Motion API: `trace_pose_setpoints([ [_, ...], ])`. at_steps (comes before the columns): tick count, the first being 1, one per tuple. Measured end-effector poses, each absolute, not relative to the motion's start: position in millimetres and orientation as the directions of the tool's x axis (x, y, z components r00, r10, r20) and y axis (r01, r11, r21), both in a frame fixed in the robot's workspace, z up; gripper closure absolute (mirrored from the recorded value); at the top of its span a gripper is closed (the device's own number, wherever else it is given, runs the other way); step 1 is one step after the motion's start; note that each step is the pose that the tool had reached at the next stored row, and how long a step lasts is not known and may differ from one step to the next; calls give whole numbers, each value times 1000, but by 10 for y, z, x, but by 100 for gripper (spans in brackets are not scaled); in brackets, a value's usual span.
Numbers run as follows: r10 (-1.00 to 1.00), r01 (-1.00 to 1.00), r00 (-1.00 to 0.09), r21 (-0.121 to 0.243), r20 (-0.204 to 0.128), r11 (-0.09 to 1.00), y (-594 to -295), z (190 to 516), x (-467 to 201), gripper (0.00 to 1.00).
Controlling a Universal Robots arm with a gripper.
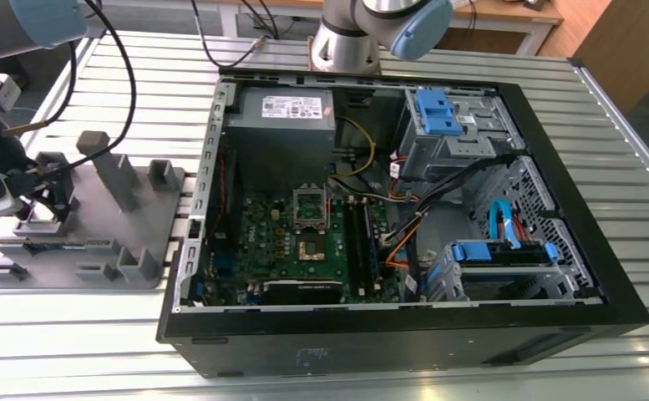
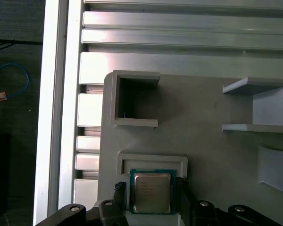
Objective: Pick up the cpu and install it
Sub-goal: 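Pick up the cpu and move it towards the insertion slot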
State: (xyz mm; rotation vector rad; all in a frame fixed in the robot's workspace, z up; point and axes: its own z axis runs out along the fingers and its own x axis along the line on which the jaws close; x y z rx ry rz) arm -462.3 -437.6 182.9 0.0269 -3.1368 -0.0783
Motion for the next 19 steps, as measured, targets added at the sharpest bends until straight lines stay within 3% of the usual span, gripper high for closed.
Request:
trace_pose_setpoints([
  [5,-17,-17,-1000,50,3,999,-4376,1831,-4623,46],
  [6,-17,-17,-1000,50,3,999,-4376,1831,-4623,53],
  [19,-17,-17,-1000,50,4,999,-4376,1845,-4623,53],
])
